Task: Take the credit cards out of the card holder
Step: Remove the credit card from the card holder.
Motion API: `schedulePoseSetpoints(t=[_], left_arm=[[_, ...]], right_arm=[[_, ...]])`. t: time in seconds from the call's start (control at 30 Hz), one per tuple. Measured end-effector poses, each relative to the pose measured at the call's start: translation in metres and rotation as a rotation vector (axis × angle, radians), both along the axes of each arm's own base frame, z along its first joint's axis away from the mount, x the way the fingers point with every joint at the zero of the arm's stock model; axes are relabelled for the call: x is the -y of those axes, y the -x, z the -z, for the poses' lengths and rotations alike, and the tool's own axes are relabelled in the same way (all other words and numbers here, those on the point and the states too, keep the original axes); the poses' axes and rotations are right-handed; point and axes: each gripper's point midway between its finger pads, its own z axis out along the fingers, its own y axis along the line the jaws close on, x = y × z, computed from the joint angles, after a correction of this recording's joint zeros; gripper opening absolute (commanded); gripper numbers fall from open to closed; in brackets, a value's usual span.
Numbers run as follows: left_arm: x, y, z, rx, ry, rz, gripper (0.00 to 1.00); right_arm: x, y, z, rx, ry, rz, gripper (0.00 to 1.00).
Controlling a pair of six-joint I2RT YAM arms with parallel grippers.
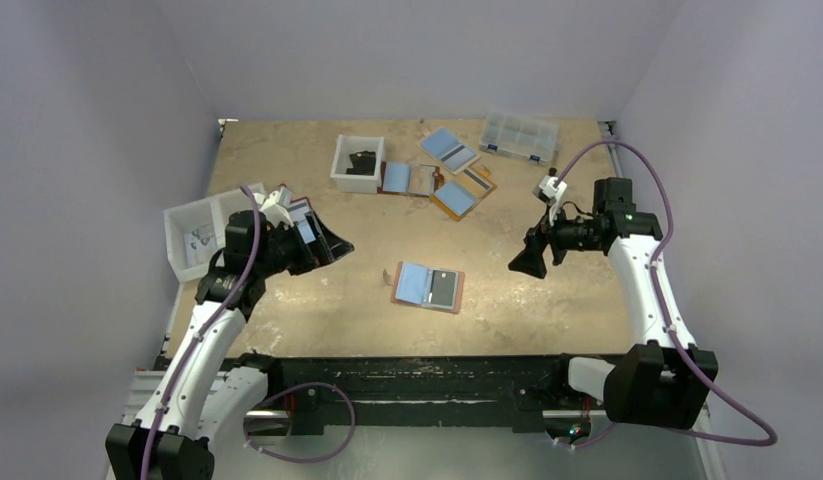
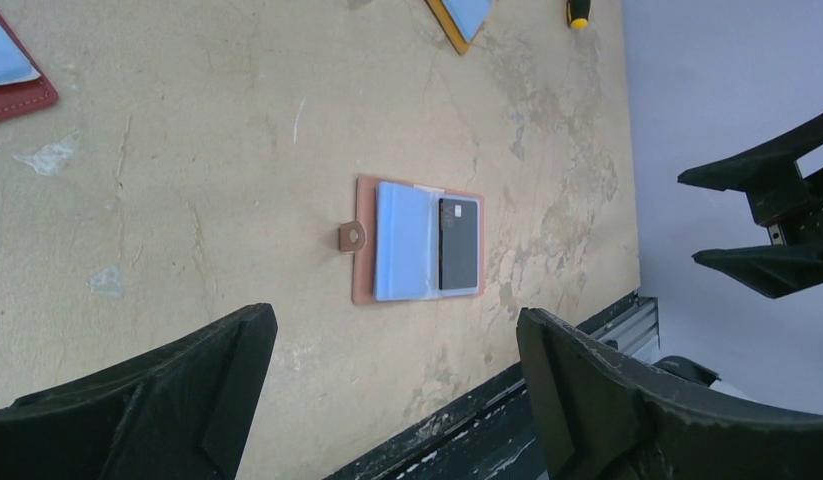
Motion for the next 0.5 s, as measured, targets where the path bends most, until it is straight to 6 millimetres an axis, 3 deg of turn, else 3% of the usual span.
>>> schedulePoseSetpoints(t=[0.37, 0.5], left_arm=[[0.003, 0.014, 0.017, -0.069, -0.021, 0.054, 0.97], [0.006, 0.021, 0.027, -0.103, -0.005, 0.071, 0.96]], right_arm=[[0.028, -0.008, 0.010, -0.063, 0.002, 0.097, 0.93], [0.031, -0.007, 0.010, -0.069, 0.000, 0.109, 0.99]])
